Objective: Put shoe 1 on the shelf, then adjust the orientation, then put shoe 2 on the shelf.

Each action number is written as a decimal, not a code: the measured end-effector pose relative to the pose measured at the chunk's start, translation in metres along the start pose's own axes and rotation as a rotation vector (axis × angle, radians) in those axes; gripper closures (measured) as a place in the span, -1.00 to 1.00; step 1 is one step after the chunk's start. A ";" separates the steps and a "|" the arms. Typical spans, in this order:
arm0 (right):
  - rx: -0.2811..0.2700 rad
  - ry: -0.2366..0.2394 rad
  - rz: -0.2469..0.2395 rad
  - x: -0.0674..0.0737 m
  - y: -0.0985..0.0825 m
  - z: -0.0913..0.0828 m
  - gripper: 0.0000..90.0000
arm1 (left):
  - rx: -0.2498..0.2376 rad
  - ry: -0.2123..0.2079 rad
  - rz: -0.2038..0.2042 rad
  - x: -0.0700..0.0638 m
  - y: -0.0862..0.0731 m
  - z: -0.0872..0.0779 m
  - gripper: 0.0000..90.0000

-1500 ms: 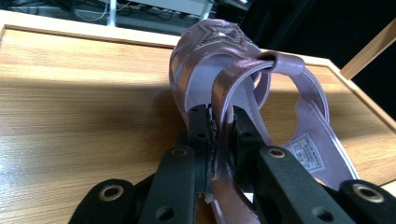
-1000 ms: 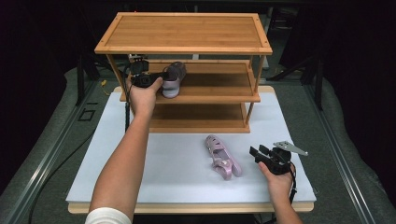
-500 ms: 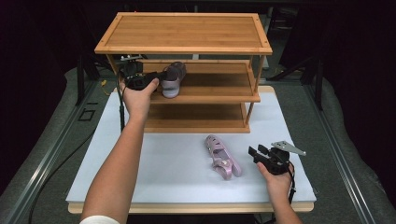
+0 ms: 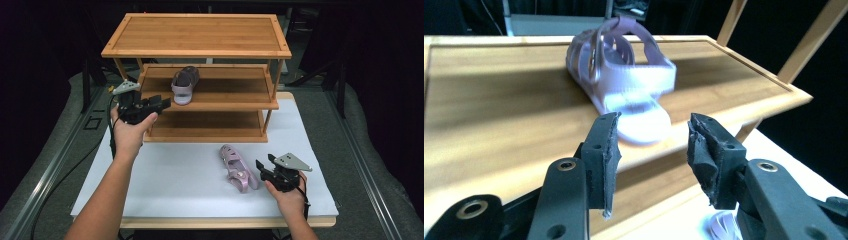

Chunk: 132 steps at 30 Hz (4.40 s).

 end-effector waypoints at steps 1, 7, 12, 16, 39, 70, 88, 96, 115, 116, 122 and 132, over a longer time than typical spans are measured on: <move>0.002 0.016 -0.015 0.004 0.000 0.000 0.27 | -0.007 -0.001 0.004 -0.001 -0.005 -0.004 0.23; 0.061 0.023 -0.089 0.019 -0.005 0.005 0.63 | 0.043 0.003 0.020 -0.002 -0.048 -0.021 0.19; 0.073 0.026 -0.125 0.024 -0.007 0.005 0.77 | 0.086 0.028 0.000 -0.002 -0.088 -0.030 0.25; 0.105 0.055 -0.127 0.027 -0.010 0.010 0.95 | 0.100 0.005 -0.016 -0.008 -0.118 -0.035 0.25; 0.142 -0.088 0.102 -0.030 -0.016 0.022 0.68 | 0.118 0.044 -0.130 0.013 -0.172 -0.044 0.18; 0.448 -0.063 -0.059 -0.008 0.024 0.028 0.38 | 0.156 0.055 -0.119 0.018 -0.179 -0.045 0.15; 0.715 -0.103 -0.118 -0.021 0.019 0.008 0.80 | 0.175 0.058 -0.125 0.020 -0.183 -0.043 0.15; 0.884 -0.131 -0.137 -0.016 0.023 0.029 0.59 | 0.179 0.055 -0.131 0.021 -0.185 -0.043 0.15; 1.005 -0.161 -0.101 -0.017 0.023 0.044 0.77 | 0.184 0.053 -0.136 0.021 -0.186 -0.043 0.14; 1.004 -0.168 -0.101 -0.018 0.022 0.044 0.79 | 0.188 0.049 -0.135 0.021 -0.186 -0.043 0.14; 1.026 -0.165 -0.071 -0.023 0.023 0.046 0.81 | 0.197 0.039 -0.129 0.019 -0.187 -0.040 0.15; 0.960 -0.120 -0.114 -0.019 0.028 0.037 0.86 | 0.198 0.044 -0.141 0.022 -0.188 -0.041 0.15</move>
Point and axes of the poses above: each handheld gripper's, and its own axes: z roughly forward along the jaws, y roughly out of its top, x roughly to its left, the point moved 4 cm from there along z, roughly forward along the jaws, and after that the axes turned 15 degrees about z, right-handed, at the moved point
